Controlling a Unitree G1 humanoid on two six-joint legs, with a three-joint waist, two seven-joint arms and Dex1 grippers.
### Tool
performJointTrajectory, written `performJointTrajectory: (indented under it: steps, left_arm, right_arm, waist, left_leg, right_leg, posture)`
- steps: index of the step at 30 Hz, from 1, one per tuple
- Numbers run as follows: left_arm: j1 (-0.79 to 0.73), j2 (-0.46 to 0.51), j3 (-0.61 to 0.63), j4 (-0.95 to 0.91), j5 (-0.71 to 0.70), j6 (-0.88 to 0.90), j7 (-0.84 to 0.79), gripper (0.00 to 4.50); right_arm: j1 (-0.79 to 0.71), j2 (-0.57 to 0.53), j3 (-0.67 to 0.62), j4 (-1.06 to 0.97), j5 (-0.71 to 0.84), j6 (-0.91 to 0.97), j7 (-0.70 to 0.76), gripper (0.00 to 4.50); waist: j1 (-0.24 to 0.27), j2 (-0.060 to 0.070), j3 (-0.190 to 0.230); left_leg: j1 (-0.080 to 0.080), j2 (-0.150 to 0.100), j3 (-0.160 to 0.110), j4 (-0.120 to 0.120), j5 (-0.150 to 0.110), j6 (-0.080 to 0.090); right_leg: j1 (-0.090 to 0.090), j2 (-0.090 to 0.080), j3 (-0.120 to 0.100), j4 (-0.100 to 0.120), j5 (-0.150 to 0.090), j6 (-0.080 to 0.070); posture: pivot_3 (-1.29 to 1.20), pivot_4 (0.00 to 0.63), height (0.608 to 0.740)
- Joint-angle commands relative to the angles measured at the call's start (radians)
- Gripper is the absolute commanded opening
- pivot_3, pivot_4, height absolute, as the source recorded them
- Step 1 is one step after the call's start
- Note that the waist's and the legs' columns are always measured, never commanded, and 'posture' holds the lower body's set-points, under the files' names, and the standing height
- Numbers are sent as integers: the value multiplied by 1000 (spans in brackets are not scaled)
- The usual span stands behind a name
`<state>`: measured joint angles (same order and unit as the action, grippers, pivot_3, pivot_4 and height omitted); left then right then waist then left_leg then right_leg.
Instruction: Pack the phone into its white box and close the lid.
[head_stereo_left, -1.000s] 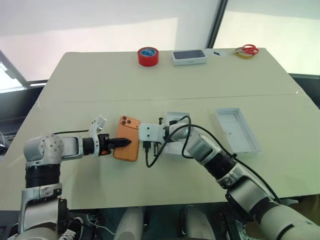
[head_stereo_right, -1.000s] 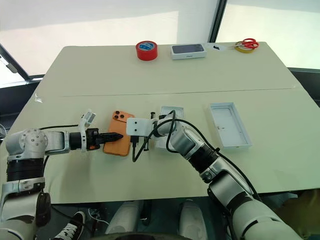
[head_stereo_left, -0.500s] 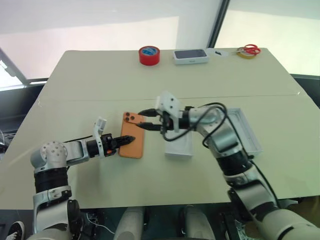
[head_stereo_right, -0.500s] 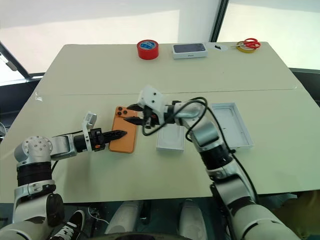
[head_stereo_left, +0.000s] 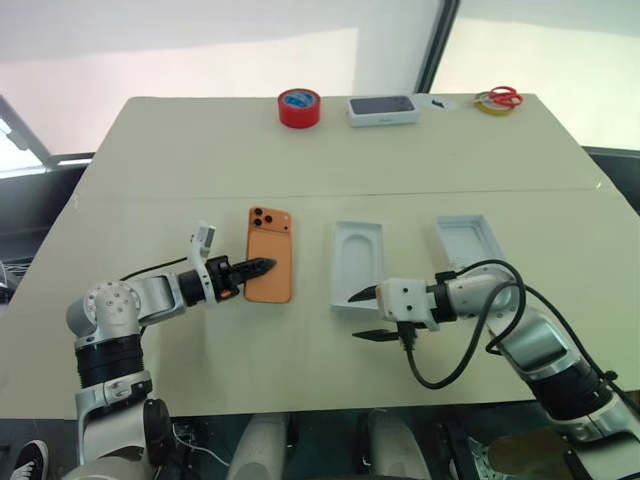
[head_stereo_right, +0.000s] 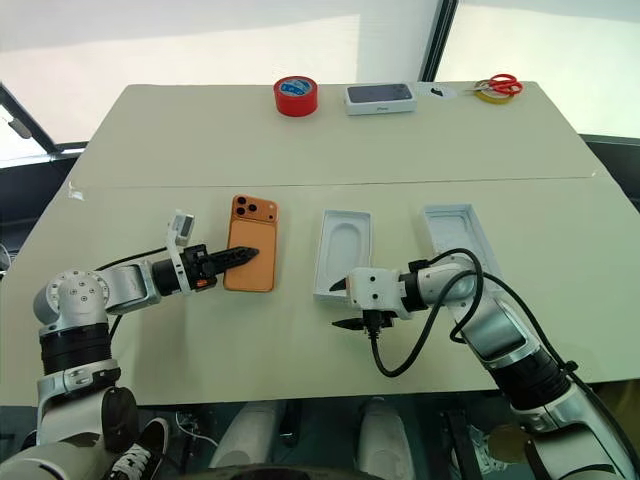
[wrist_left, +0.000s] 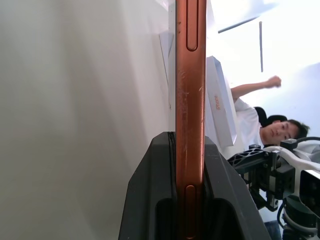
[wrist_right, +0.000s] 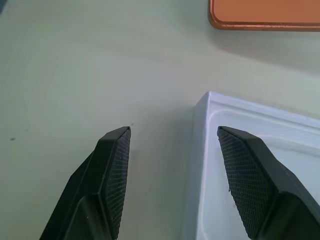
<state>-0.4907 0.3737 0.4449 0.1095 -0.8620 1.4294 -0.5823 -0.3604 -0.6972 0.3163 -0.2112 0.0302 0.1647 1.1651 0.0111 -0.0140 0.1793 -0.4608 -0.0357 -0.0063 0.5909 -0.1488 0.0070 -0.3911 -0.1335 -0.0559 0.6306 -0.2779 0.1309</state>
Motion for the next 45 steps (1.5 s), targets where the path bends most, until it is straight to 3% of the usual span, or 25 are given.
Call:
performJointTrajectory:
  steps: [1,7,10,13,19,26,31,34,39,41,45]
  left_arm:
    - [-28,-7,23,-8,-44,1,5,0]
    - [-21,-23,-2,-44,-33,-33,17,0]
    - [-26,-34,3,-47,-44,-17,31,0]
    - [-31,-36,6,-42,-44,-21,38,0]
    - [-72,-73,66,-14,-63,-7,102,0]
    - [-218,-157,192,27,-152,82,230,0]
    - [-209,-180,185,28,-142,50,274,0]
    - [-201,-193,181,23,-151,52,292,0]
    - [-169,-205,151,2,-149,39,291,0]
    - [-166,-214,146,7,-150,30,293,0]
    - [-158,-238,120,5,-148,9,290,0]
  right_arm:
    - [6,16,-11,-3,7,3,-31,2874]
    - [16,15,-6,13,0,12,-46,2874]
    - [15,14,-3,19,1,11,-43,1646]
    - [7,13,3,41,-18,-2,-51,31]
    - [-36,72,-15,-16,43,81,-70,31]
    - [-136,169,79,103,-86,55,-153,31]
    - [-180,236,87,148,-82,78,-185,31]
    - [-171,246,64,112,-17,129,-151,1081]
    - [-141,226,-36,19,114,166,-128,3645]
    - [-122,174,-79,-2,146,175,-98,4455]
    - [-85,76,-139,51,143,133,-84,4455]
  waist:
    - [3,0,0]
    - [3,-1,0]
    - [2,-1,0]
    - [2,-1,0]
    - [2,-1,0]
    - [2,-4,2]
    - [0,-4,3]
    - [0,-4,3]
    - [2,-5,3]
    - [3,-5,3]
    - [4,-5,3]
  left_leg:
    - [0,0,0,0,0,0]
    - [-1,-1,0,1,0,0]
    - [-1,0,0,2,0,1]
    - [-1,0,0,2,0,1]
    - [-1,0,-1,2,0,1]
    - [-1,0,-1,3,0,1]
    - [-1,-2,-1,3,2,2]
    - [-1,-1,-1,3,2,2]
    - [-1,-1,-1,4,2,0]
    - [-1,-1,-2,4,1,0]
    - [-1,-1,-2,4,1,0]
  right_leg:
    - [0,0,0,0,0,0]
    - [1,0,0,0,0,0]
    - [1,0,0,0,1,0]
    - [1,0,0,0,1,0]
    - [1,1,0,1,1,0]
    - [2,2,-1,2,2,1]
    - [4,2,-1,2,3,3]
    - [4,2,-1,4,3,4]
    - [4,3,-1,5,3,4]
    - [4,3,-1,5,3,4]
    - [5,2,-1,4,3,4]
  posture:
    - [0,150,740]
    - [0,150,740]
    - [0,150,740]
    - [0,150,740]
    - [0,150,740]
    - [0,150,740]
    - [0,150,740]
    - [0,150,740]
    - [0,150,740]
    - [0,150,740]
    - [0,150,740]
